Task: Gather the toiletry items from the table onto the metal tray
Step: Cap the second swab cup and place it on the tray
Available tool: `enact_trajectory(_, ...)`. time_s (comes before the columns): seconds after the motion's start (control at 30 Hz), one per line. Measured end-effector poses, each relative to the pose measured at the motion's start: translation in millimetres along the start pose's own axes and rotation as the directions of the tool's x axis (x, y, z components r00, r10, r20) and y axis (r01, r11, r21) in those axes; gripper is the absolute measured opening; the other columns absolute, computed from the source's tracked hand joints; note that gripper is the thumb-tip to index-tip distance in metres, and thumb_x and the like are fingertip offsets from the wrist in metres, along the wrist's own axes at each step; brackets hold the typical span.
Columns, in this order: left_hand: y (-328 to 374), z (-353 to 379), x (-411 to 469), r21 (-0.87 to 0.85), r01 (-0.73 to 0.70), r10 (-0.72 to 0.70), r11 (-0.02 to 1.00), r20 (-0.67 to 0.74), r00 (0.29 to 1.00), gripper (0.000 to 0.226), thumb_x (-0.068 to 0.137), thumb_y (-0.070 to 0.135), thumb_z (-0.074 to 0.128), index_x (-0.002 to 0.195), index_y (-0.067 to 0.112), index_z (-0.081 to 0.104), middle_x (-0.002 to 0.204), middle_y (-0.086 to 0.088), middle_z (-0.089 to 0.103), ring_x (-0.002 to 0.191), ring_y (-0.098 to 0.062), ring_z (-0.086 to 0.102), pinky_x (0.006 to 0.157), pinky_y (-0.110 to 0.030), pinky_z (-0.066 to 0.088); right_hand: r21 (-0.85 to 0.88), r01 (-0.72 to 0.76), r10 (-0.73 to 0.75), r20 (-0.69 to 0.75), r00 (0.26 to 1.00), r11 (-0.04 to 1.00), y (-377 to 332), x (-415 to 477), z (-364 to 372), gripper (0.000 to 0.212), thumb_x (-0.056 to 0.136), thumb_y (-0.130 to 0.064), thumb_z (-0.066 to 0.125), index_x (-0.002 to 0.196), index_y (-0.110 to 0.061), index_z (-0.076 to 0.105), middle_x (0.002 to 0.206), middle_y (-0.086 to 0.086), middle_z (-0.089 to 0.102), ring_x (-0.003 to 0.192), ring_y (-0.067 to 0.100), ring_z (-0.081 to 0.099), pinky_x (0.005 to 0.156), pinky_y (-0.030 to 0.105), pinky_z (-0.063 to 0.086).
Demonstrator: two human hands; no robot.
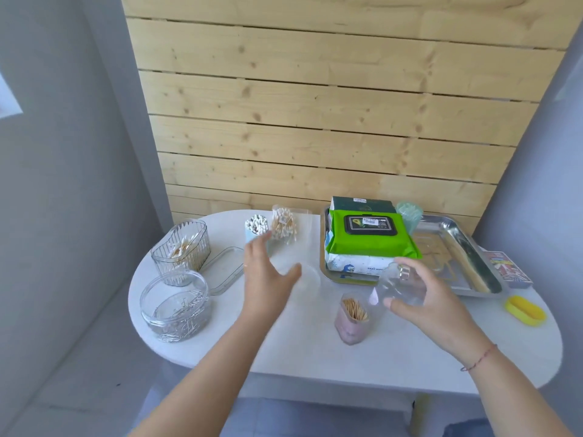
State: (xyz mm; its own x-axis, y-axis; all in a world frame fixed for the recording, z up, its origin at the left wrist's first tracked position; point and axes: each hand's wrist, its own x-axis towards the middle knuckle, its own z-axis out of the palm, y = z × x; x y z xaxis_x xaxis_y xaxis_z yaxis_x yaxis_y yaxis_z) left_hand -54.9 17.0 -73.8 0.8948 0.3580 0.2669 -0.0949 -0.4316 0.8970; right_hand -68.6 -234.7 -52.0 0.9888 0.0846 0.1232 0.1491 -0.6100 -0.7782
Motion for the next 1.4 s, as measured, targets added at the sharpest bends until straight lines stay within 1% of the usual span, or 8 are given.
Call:
enact_trajectory(0.2, -31.5, -3.9, 86.9, 0.158, 0.299, -0.299, 0.941, -0.029, 0.954, 0.118, 0.067, 0.019, 0.081, 0.151, 0.011, -0.001, 0.158, -0.011, 0.015, 0.147, -0.023, 0.009, 0.119, -0.041, 0.016, 0.145, 0.014, 0.021, -0.232, 0.973, 0.989, -3.6, -1.6, -5.5, 0.059, 0.072, -0.015, 0.078, 0.120, -0.034, 0.051, 0.120, -0.014, 0.055, 0.117, 0.008, 0.050, 0.085, 0.018, 0.036)
enact_trajectory(0.37, -47.2, 4.7, 113.1, 0.310, 0.393, -0.424, 0.866, 0.037, 0.905, 0.110, 0.069, 0.019, 0.075, 0.152, 0.014, 0.003, 0.145, -0.013, 0.042, 0.142, -0.027, 0.023, 0.116, -0.043, 0.023, 0.165, 0.030, 0.008, -0.223, 0.975, 0.986, 0.6, 1.1, -8.7, 0.058, 0.072, -0.016, 0.078, 0.120, -0.036, 0.051, 0.124, -0.014, 0.054, 0.115, 0.005, 0.047, 0.087, 0.015, 0.035)
enact_trajectory(0.5, -54.8, 5.9, 115.3, 0.243, 0.350, -0.368, 0.905, 0.032, 0.929, 0.067, 0.053, 0.030, 0.078, 0.113, 0.013, 0.053, 0.097, -0.009, 0.066, 0.104, -0.031, 0.060, 0.097, -0.047, 0.046, 0.189, 0.025, 0.013, -0.197, 0.980, 0.982, 5.3, 6.3, -9.6, 0.059, 0.072, -0.018, 0.078, 0.120, -0.039, 0.051, 0.125, -0.014, 0.055, 0.109, -0.014, 0.047, 0.080, 0.003, 0.035)
enact_trajectory(0.77, -16.8, 6.1, 81.6, -0.122, 0.185, -0.180, 0.975, 0.049, 0.982, 0.042, 0.073, 0.021, 0.079, 0.102, 0.016, 0.050, 0.085, 0.002, 0.056, 0.073, -0.017, 0.056, 0.055, -0.020, 0.044, 0.278, 0.087, -0.020, -0.237, 0.971, 0.957, 3.3, 6.9, -16.1, 0.057, 0.073, -0.018, 0.078, 0.118, -0.040, 0.052, 0.124, -0.015, 0.056, 0.119, 0.005, 0.053, 0.096, 0.022, 0.042)
enact_trajectory(0.93, 29.0, 0.5, 38.7, -0.247, 0.108, -0.077, 0.963, 0.131, 0.988, 0.050, 0.066, 0.027, 0.083, 0.105, 0.028, 0.052, 0.094, 0.004, 0.066, 0.077, -0.014, 0.061, 0.070, -0.033, 0.054, 0.441, 0.210, -0.088, -0.282, 0.955, 0.873, -46.7, 16.4, -22.1, 0.060, 0.066, -0.034, 0.075, 0.121, -0.042, 0.052, 0.126, -0.017, 0.058, 0.117, -0.006, 0.054, 0.101, 0.036, 0.046)
enact_trajectory(1.1, 62.5, 8.2, -1.7, -0.229, 0.067, -0.018, 0.971, 0.210, 0.978, 0.045, 0.066, 0.022, 0.083, 0.097, 0.030, 0.052, 0.079, 0.013, 0.067, 0.060, 0.006, 0.060, 0.058, -0.016, 0.051, 0.526, 0.328, -0.260, -0.201, 0.945, 0.785, -104.0, 9.0, -2.0, 0.072, 0.065, -0.035, 0.077, 0.131, -0.036, 0.047, 0.119, -0.014, 0.061, 0.121, 0.001, 0.053, 0.090, 0.032, 0.052)
enact_trajectory(1.3, 63.8, 13.4, -6.3, -0.129, 0.043, -0.012, 0.991, 0.235, 0.972, 0.052, 0.058, 0.041, 0.063, 0.107, 0.026, 0.054, 0.089, 0.006, 0.067, 0.080, -0.016, 0.067, 0.064, -0.045, 0.058, 0.276, 0.540, -0.465, -0.294, 0.835, 0.795, -120.5, -16.9, 13.4, 0.077, 0.069, -0.033, 0.077, 0.137, -0.032, 0.041, 0.133, -0.004, 0.049, 0.131, 0.019, 0.044, 0.099, 0.031, 0.048)
enact_trajectory(1.4, 64.7, 11.5, -11.1, -0.110, 0.019, 0.004, 0.994, 0.202, 0.979, 0.049, 0.060, 0.041, 0.067, 0.104, 0.042, 0.048, 0.098, 0.016, 0.065, 0.093, -0.010, 0.064, 0.073, -0.040, 0.056, 0.080, 0.584, -0.545, -0.273, 0.793, 0.808, -121.2, -14.6, 14.3, 0.077, 0.071, -0.029, 0.078, 0.138, -0.030, 0.040, 0.132, -0.009, 0.047, 0.129, 0.015, 0.045, 0.101, 0.034, 0.047)
